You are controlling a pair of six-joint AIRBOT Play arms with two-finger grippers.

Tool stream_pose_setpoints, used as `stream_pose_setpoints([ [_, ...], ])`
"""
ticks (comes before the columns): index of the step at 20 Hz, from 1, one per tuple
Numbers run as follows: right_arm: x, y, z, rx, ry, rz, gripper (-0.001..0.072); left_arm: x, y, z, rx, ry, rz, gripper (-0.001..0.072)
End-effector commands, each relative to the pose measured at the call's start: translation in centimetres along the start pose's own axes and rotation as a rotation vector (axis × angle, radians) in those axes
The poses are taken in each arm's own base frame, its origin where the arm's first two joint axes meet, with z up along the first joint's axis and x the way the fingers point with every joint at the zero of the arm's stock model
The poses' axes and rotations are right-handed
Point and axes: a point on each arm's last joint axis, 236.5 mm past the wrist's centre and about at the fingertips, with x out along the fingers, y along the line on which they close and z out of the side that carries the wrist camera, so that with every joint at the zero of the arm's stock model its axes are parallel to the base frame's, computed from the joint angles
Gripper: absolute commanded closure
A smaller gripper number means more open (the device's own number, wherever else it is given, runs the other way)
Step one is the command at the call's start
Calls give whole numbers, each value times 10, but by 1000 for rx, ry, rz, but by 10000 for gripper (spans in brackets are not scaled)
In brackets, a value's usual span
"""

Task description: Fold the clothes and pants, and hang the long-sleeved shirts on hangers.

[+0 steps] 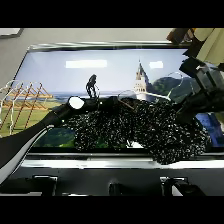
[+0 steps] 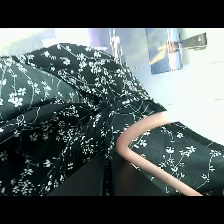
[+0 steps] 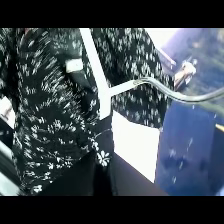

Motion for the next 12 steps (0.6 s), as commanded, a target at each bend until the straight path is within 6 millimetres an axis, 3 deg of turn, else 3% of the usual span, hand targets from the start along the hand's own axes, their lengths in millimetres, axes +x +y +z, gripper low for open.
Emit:
stream_pose_setpoints([
  [1, -2, -2, -14, 24, 55, -16, 685, -5, -1, 3, 19, -2, 2, 682],
  [5, -2, -3, -21, 24, 88, -18, 685, -7, -7, 8, 27, -13, -8, 682],
  [12, 19, -9, -24, 29, 129, 17, 685, -20, -41, 48, 197, -100, -15, 683],
])
